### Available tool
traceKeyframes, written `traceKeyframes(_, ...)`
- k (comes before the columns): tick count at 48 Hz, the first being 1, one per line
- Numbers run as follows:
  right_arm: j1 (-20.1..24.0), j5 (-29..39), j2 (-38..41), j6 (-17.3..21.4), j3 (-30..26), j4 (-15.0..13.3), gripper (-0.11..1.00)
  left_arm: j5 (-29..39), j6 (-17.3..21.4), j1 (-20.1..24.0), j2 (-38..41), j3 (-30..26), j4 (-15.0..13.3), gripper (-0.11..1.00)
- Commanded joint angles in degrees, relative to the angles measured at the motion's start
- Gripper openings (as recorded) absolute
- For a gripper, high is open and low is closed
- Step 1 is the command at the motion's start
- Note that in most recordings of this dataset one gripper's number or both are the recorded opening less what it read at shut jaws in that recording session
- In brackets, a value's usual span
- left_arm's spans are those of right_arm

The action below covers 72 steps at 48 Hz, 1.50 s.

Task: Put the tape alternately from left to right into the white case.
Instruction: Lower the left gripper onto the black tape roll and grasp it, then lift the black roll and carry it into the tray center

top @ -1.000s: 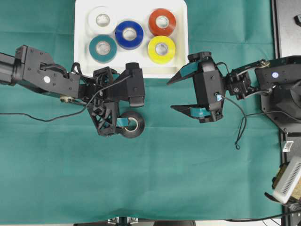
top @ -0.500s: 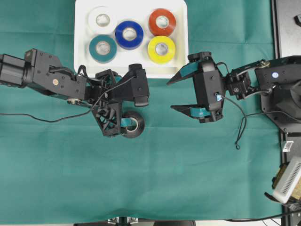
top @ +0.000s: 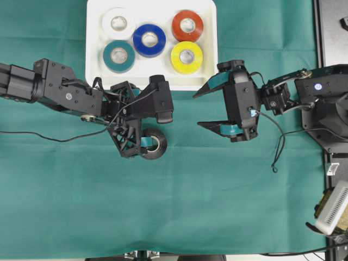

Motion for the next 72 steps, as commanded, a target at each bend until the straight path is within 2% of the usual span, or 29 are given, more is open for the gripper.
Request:
traceKeyframes(1,0.18,-0.18,-0.79,0.0,-0.7,-0.09,0.83,-0.26,-0.09,0.09,-0.62,-1.05,-0.18,0.6)
traceKeyframes(12,0.18,-0.09,-0.79,0.0,-0.79,-0.09,0.83,-0.18,-0.09,0.0,-0.7,-0.88,-0.18,0.59)
traceKeyframes(16,0.18,-0.09,-0.88,0.0,-0.7,0.0,0.83,0.0,-0.09,-0.09,-0.79,-0.97,-0.18,0.55)
traceKeyframes(19,0.09,-0.09,-0.79,0.0,-0.7,-0.09,0.83,0.09,-0.09,-0.18,-0.88,-0.97,-0.18,0.46)
traceKeyframes(26,0.18,-0.09,-0.79,0.0,-0.7,0.0,0.83,0.0,-0.09,-0.18,-1.23,-1.05,-0.18,0.11)
traceKeyframes(31,0.18,-0.09,-0.79,0.0,-0.7,0.0,0.83,0.09,0.0,-0.18,-1.32,-0.97,-0.18,-0.03)
traceKeyframes(50,0.18,-0.09,-0.79,0.0,-0.7,0.0,0.83,0.09,0.0,-0.35,-2.29,-1.05,-0.18,-0.04)
traceKeyframes(72,0.09,0.0,-0.79,0.0,-0.79,0.0,0.83,2.11,0.09,-1.49,-6.94,-1.05,-0.18,-0.04)
